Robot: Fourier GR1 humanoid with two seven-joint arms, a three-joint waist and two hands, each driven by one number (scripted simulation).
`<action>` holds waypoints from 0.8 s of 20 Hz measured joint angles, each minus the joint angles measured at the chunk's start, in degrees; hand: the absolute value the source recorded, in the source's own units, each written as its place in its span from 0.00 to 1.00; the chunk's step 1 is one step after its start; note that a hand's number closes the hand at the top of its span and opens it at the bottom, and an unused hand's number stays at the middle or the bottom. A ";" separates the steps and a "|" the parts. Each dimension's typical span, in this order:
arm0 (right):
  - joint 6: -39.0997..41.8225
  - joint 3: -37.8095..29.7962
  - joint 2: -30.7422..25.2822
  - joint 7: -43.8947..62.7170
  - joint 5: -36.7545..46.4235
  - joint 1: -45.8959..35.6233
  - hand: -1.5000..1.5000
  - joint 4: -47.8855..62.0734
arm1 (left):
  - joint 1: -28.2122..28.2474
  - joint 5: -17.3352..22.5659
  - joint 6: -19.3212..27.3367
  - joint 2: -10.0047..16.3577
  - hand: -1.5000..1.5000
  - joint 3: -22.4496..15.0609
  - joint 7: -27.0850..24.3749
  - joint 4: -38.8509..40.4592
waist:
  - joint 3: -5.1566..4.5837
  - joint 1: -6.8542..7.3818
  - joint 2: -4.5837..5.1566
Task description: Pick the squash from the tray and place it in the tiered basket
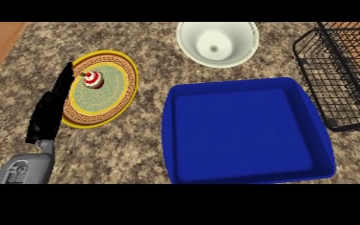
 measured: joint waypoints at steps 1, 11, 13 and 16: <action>-0.24 0.05 0.44 0.37 1.17 0.70 0.00 -1.65 | 0.05 0.02 -0.10 0.24 0.50 0.20 0.06 -0.09 | 0.04 -0.14 -0.08; 2.84 -4.32 9.31 3.73 7.62 2.90 0.00 -23.82 | 2.23 0.43 -0.08 0.87 0.50 1.62 0.09 -0.66 | 0.11 -2.05 -1.38; 3.82 -4.98 12.78 3.71 8.73 3.98 0.00 -29.77 | 2.49 0.35 0.12 0.84 0.50 1.82 0.02 -0.45 | 0.11 -2.51 -1.49; 5.49 -4.80 19.31 3.19 11.14 6.26 0.00 -39.46 | 2.36 0.25 0.34 0.73 0.50 1.98 0.18 -0.15 | 0.09 -3.19 -1.67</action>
